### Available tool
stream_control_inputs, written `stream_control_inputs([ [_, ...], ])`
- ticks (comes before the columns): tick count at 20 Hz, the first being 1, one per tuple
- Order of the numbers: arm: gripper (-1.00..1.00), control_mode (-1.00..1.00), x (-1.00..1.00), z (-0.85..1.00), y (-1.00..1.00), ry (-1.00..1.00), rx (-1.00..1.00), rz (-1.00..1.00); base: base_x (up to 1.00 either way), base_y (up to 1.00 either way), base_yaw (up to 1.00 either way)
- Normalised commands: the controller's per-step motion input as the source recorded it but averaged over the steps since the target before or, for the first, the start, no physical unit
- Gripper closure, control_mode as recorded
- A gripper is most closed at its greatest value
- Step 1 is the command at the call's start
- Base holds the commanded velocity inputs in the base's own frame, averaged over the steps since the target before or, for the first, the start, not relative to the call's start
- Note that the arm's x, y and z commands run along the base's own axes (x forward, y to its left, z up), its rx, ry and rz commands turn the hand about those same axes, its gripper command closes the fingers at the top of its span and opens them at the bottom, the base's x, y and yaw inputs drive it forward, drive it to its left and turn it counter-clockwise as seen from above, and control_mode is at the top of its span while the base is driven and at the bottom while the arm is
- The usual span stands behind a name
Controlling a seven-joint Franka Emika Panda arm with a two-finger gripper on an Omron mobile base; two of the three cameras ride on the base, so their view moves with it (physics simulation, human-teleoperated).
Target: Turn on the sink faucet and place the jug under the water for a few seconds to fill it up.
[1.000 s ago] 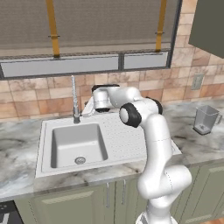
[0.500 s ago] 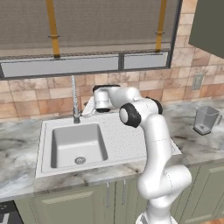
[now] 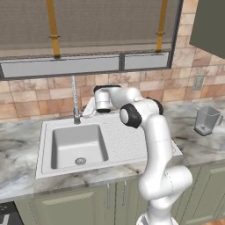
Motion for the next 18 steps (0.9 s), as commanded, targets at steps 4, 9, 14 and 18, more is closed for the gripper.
stream_control_inputs([
  [4,1.0,-1.0,0.41,0.0,0.0,0.0,0.01,-0.15,0.0,0.0,0.0],
  [9,1.0,-1.0,0.46,-0.01,-0.04,0.01,0.02,-0.22,0.0,0.0,0.0],
  [14,1.0,-1.0,0.44,-0.14,-0.33,0.03,0.02,-0.24,0.0,0.0,0.0],
  [18,1.0,-1.0,0.43,-0.19,-0.45,0.02,0.02,-0.26,0.0,0.0,0.0],
])
